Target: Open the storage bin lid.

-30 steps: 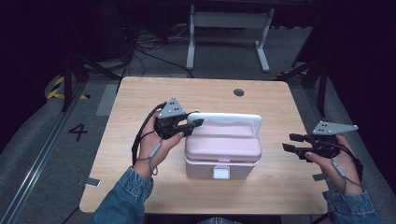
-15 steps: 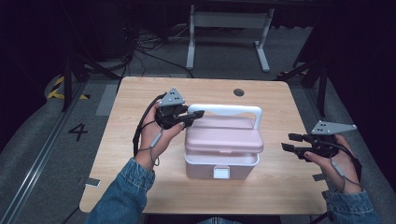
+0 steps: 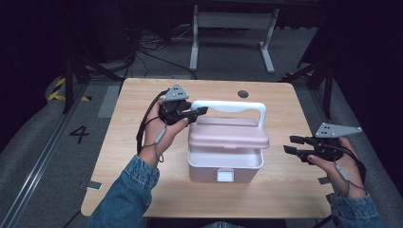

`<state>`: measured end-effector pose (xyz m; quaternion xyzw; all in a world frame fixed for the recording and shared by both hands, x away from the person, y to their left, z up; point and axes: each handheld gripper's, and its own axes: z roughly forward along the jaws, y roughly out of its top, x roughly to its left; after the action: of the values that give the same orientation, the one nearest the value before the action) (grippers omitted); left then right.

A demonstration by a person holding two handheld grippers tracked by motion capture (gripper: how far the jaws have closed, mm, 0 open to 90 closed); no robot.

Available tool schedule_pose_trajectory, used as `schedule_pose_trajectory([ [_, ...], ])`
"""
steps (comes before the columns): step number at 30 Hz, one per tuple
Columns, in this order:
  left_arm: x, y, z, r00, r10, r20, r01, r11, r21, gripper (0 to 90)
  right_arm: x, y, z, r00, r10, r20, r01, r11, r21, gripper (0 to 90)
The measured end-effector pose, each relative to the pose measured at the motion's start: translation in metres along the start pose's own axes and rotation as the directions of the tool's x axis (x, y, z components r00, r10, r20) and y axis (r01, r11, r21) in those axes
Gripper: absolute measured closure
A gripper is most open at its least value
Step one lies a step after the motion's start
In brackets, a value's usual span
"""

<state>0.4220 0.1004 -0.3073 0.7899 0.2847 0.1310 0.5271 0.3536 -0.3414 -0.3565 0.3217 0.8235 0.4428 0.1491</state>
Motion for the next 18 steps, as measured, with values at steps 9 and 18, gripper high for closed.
schedule_pose_trajectory([
  [9,0.006,0.004,0.005,0.9997,-0.023,-0.004,0.023,0.9997,-0.010,72.5,0.012,0.010,0.000,0.9984,-0.002,-0.056,-0.002,0.998,-0.069,74.3],
  [18,0.011,0.008,0.007,0.9995,-0.031,-0.008,0.031,0.9995,-0.002,72.6,0.027,0.022,0.012,0.9916,-0.048,-0.120,0.030,0.989,-0.147,88.8],
])
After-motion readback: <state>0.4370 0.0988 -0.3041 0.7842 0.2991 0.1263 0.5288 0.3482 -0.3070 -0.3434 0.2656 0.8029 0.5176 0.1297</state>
